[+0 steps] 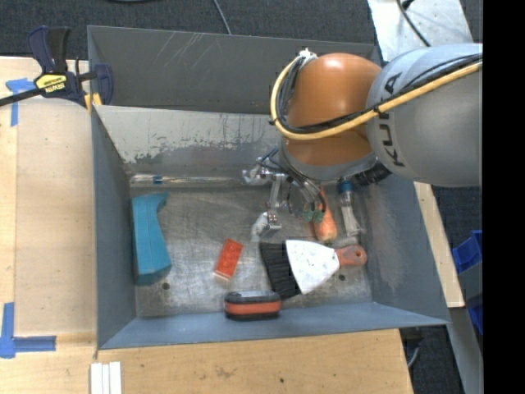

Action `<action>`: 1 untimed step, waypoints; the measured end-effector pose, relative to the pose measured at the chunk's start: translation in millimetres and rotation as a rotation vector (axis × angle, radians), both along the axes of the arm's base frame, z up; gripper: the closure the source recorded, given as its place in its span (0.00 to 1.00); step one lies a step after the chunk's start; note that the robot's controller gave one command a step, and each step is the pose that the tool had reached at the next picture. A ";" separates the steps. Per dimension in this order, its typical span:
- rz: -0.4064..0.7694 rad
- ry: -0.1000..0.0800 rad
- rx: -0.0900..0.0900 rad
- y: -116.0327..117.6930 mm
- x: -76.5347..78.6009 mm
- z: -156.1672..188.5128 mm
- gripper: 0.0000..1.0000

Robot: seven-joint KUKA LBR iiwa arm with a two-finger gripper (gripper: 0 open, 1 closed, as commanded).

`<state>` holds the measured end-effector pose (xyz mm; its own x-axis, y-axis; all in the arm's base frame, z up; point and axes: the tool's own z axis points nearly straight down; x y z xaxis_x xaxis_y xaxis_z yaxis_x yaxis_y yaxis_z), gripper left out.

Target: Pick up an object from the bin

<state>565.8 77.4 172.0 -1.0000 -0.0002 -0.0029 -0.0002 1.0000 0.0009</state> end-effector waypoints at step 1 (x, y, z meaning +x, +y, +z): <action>0.181 -0.009 -0.002 7.1 -4.7 -33.5 0.00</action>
Offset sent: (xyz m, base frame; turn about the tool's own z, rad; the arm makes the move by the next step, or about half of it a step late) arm -0.0058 0.0263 -0.0465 -0.4508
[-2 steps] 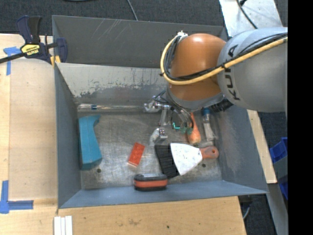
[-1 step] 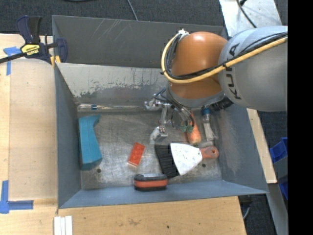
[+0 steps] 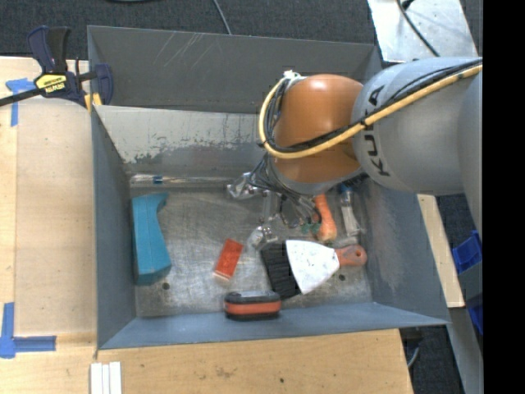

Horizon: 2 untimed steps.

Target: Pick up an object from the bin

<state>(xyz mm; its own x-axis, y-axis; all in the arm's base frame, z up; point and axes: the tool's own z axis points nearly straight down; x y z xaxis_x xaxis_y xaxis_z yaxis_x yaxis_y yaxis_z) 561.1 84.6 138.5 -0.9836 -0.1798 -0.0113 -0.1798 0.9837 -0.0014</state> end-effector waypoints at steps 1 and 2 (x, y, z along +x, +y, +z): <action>0.184 0.013 -0.001 8.5 -3.5 -36.4 0.00; 0.500 0.007 -0.003 24.2 -8.1 -15.6 0.00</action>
Offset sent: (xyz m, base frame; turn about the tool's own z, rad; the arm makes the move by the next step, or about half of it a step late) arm -0.0148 0.0369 0.0000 -0.7386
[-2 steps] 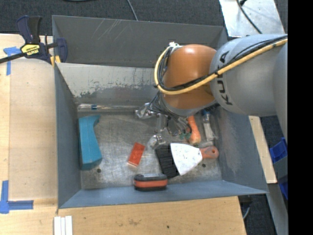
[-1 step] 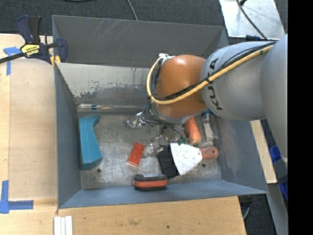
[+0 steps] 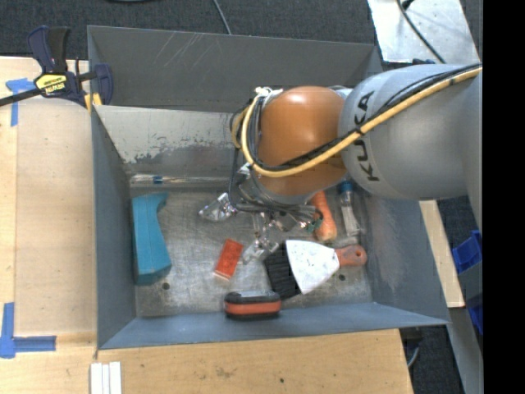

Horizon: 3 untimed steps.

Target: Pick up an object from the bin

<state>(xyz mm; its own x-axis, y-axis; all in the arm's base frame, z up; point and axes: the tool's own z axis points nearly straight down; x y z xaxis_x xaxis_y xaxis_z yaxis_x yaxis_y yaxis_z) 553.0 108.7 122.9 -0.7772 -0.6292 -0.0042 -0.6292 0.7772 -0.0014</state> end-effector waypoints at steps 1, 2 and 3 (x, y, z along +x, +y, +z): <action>0.183 -0.006 0.002 14.1 6.0 -46.8 0.00; 0.186 0.000 -0.002 10.4 4.2 -38.8 1.00; 0.185 0.000 -0.002 10.4 4.2 -38.8 1.00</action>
Offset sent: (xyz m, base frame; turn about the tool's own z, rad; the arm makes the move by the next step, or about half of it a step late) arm -0.0005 0.0014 -0.0529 -0.4989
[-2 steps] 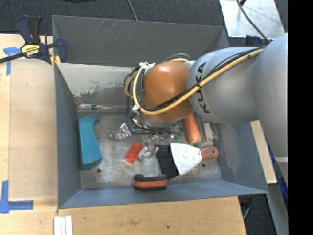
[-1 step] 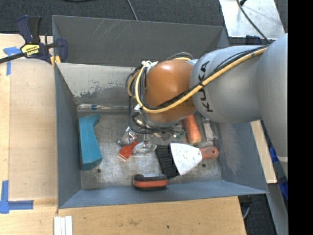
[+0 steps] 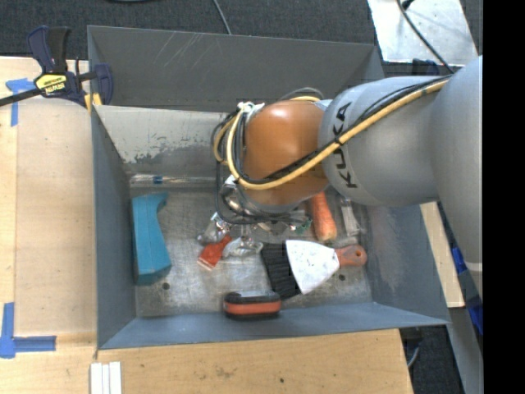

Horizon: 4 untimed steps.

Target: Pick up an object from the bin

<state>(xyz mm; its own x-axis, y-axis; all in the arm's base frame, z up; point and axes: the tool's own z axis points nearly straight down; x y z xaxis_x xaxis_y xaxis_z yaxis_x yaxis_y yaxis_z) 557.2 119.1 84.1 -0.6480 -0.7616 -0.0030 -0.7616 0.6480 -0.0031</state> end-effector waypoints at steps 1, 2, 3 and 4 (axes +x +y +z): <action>-0.001 0.000 0.001 0.0 -0.5 2.3 1.00; -0.001 0.006 0.000 0.2 -2.0 12.4 1.00; -0.001 0.005 0.001 0.4 -1.8 29.7 1.00; -0.001 0.002 0.001 0.5 -0.9 44.5 1.00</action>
Offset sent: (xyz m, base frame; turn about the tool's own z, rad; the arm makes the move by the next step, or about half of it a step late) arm 0.0001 0.0001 0.0573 0.0000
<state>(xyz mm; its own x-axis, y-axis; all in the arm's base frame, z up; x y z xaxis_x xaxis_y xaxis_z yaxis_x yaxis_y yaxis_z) 556.3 119.6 128.6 -0.6487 -0.7611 -0.0023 -0.7611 0.6487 -0.0006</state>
